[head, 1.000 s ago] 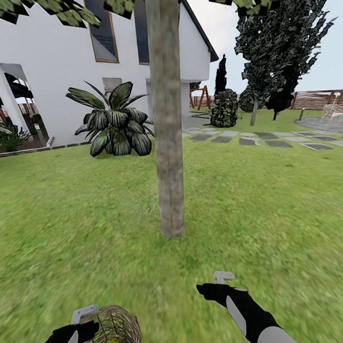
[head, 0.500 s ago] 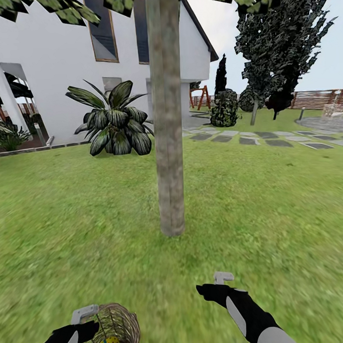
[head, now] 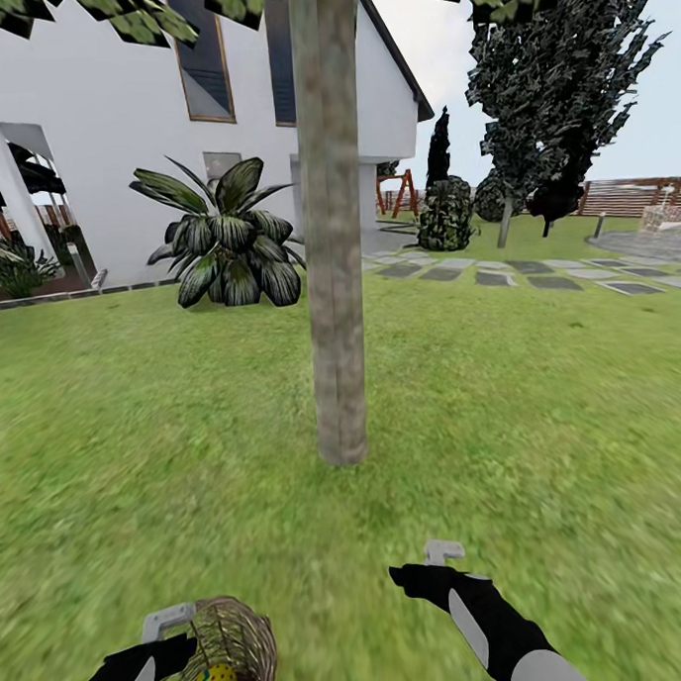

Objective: Take the three Easter eggs out of the wicker basket on the lawn in the garden, then place them on the lawn next to a single tree (choose any tree) so that all three eggs are next to the same tree and none are left in the basket.

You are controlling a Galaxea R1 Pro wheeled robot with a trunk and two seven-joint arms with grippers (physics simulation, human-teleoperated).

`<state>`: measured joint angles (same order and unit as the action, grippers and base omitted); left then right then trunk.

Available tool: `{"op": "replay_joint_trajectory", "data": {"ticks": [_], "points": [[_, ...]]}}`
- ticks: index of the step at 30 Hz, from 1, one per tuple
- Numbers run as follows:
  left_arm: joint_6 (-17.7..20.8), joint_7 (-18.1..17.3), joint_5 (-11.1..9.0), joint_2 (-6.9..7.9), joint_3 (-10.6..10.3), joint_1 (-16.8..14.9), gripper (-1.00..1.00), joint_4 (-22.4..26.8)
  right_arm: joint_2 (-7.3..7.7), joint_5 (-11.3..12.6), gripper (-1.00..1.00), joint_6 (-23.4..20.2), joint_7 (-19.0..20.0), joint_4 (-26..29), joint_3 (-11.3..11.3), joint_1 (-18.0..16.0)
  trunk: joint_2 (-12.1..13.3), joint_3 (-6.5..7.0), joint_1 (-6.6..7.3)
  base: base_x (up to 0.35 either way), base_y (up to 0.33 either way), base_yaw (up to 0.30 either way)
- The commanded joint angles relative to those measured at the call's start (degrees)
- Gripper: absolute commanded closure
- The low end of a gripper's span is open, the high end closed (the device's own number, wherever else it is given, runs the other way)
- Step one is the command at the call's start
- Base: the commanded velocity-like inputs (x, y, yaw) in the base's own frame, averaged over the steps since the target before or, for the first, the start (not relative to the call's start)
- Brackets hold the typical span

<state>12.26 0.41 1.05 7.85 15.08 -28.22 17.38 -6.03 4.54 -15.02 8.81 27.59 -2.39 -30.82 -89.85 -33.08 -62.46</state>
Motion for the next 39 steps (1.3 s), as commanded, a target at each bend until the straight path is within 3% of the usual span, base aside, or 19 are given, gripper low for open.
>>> {"op": "replay_joint_trajectory", "data": {"ticks": [1, 21, 39], "points": [[0.35, 0.04, 0.12, -0.03, 0.21, -0.01, -1.00, 0.09, -0.04, 0.47, -1.00, -0.37, 0.16, 0.10, -0.25, -0.02, -0.44, -0.24, -0.22, 0.000, 0.000, 0.000], [3.67, 0.06, 0.18, 0.12, 0.03, -0.08, -1.00, -2.43, -0.12, 0.47, -1.00, -0.37, 0.16, 0.10, -0.16, 0.06, -8.47, -3.83, -4.62, 0.000, 0.000, 0.000], [3.52, 0.64, 0.13, 0.51, -0.11, -0.08, -1.00, -2.43, -0.12, 0.47, -1.00, -0.37, 0.16, 0.10, -0.16, 0.06, -15.69, -7.06, -8.57, 0.000, 0.000, 0.000]]}}
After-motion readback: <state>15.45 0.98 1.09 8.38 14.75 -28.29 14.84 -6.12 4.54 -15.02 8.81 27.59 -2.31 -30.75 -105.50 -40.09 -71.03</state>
